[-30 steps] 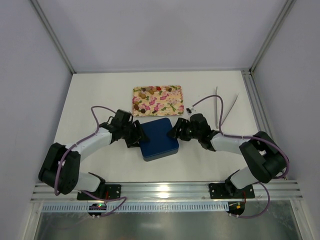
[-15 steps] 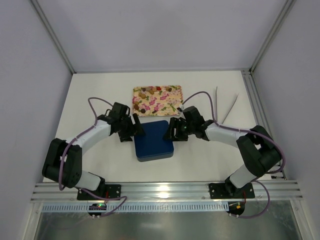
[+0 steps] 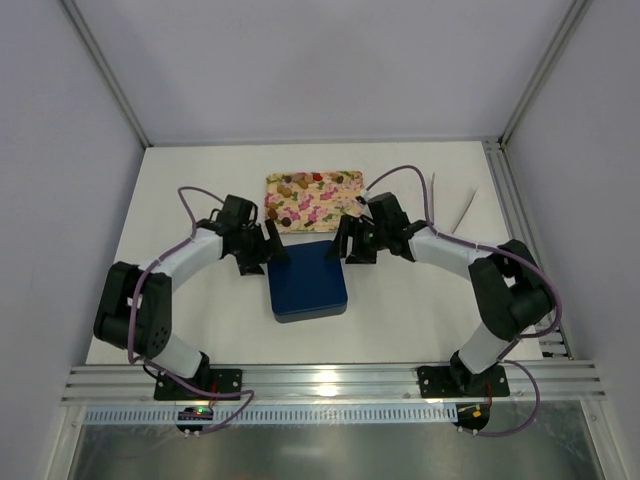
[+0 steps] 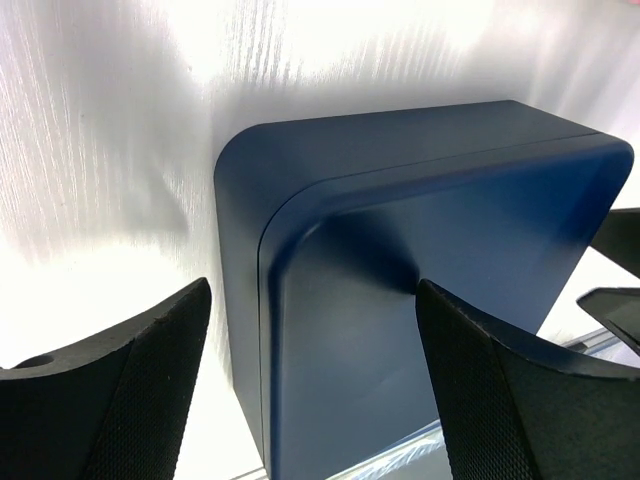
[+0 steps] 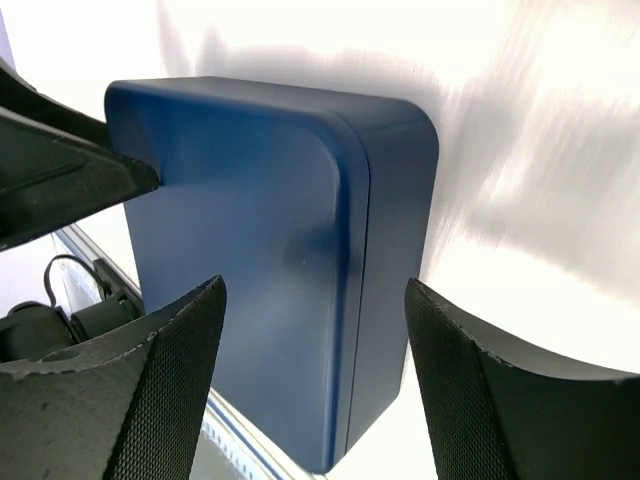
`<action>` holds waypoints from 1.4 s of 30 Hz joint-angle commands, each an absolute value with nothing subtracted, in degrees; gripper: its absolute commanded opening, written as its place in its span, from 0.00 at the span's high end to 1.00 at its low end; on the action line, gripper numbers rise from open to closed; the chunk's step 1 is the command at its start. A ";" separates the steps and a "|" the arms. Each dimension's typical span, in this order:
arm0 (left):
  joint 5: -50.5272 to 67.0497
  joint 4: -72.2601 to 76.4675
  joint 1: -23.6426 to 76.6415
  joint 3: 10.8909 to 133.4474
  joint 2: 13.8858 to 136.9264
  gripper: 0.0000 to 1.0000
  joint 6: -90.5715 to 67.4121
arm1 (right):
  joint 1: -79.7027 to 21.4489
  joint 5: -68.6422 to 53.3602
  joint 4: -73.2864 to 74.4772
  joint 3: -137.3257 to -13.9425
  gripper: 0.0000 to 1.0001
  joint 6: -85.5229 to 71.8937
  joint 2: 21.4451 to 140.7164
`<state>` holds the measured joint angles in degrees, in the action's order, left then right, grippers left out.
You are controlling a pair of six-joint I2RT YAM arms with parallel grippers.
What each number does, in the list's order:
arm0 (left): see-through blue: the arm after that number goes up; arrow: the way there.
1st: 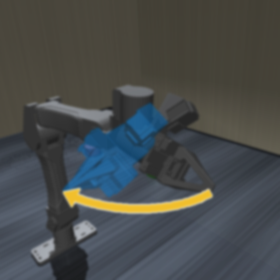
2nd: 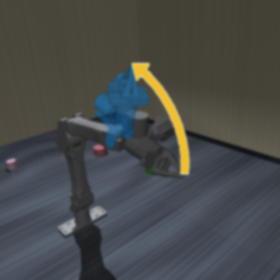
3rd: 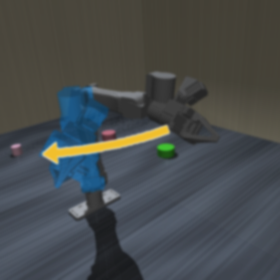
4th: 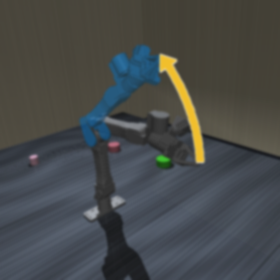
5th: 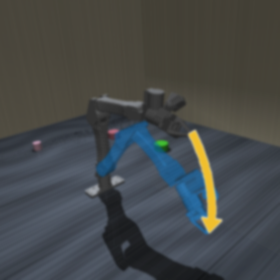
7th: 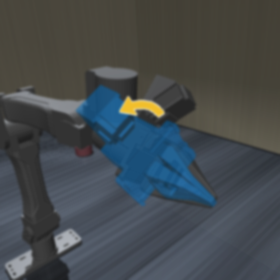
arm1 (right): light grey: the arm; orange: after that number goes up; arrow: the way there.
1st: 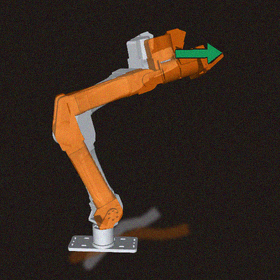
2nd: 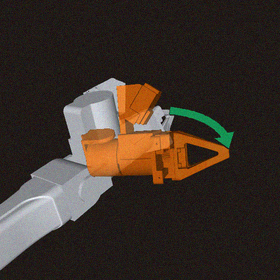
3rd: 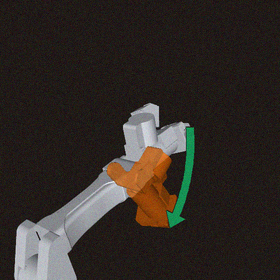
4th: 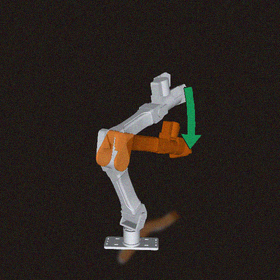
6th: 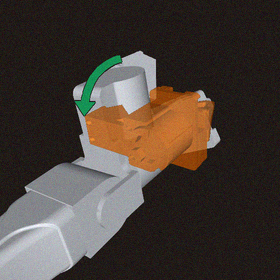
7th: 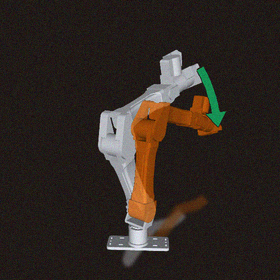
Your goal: Pack the chocolate
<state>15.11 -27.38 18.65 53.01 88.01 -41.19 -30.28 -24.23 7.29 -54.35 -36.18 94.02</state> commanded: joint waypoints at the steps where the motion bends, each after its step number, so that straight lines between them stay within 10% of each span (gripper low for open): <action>1: 12.93 -28.47 18.11 54.66 90.08 0.20 -38.76 | -30.15 -24.52 3.62 -56.69 0.27 -34.98 96.76; 22: -6.50 -47.45 18.37 62.58 109.51 0.43 -31.82 | -30.06 -20.04 -14.32 -49.05 0.31 -42.45 108.19; 42: -4.22 -51.50 22.85 64.07 102.22 0.57 -30.68 | -31.55 -15.04 -12.49 -39.64 0.53 -42.28 95.02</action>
<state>5.78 -38.79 21.87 68.82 98.15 -35.88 -30.83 -19.79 -21.80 -41.06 -45.60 96.51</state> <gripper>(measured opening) 0.576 0.594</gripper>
